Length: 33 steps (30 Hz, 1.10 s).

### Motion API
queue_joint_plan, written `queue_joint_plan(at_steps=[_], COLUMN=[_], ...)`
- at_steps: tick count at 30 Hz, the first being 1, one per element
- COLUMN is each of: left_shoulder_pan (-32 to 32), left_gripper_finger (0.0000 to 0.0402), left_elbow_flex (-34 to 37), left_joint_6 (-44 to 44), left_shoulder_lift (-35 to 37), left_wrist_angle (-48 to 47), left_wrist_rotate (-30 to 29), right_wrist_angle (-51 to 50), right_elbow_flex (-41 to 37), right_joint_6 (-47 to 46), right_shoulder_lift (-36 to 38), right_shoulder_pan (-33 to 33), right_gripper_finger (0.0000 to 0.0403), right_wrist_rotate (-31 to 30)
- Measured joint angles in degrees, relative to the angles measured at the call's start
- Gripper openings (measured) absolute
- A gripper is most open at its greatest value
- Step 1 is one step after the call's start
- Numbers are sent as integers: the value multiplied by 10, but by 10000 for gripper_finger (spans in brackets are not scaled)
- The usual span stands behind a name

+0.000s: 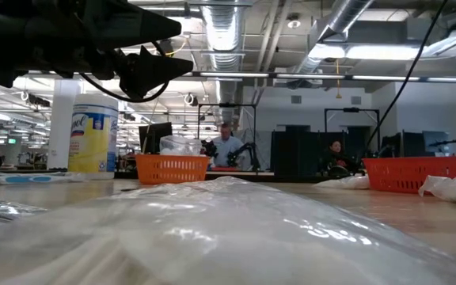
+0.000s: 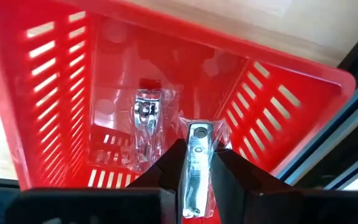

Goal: Pick & Place Travel size toiletries
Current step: Put the silver nail cutter into the bottom red basket, then put the black comb into the top red basket

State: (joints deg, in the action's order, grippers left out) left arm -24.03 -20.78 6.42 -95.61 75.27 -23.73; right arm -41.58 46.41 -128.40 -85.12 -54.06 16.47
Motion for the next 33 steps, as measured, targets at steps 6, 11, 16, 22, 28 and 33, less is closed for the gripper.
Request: queue_joint_plan(at_steps=[6, 11, 16, 22, 28, 33], left_shoulder_pan=[0, 0, 0, 0, 0, 0], left_gripper_finger=[328, 328, 328, 328, 328, 328], left_elbow_flex=[0, 0, 0, 0, 0, 0], left_joint_6=[0, 2, 3, 12, 13, 14], left_shoulder_lift=[0, 0, 0, 0, 0, 0], left_wrist_angle=[0, -3, -4, -5, -6, -8], left_wrist_rotate=[0, 0, 0, 0, 0, -2], right_wrist_angle=[2, 5, 8, 12, -5, -79], right_elbow_flex=[0, 0, 0, 0, 0, 26], right_joint_6=[30, 43, 56, 84, 114, 156], right_shoulder_lift=[0, 0, 0, 0, 1, 1], right_shoulder_pan=[11, 14, 19, 30, 40, 58], right_gripper_finger=[56, 57, 59, 118, 201, 229], right_wrist_rotate=[0, 0, 3, 9, 37, 45])
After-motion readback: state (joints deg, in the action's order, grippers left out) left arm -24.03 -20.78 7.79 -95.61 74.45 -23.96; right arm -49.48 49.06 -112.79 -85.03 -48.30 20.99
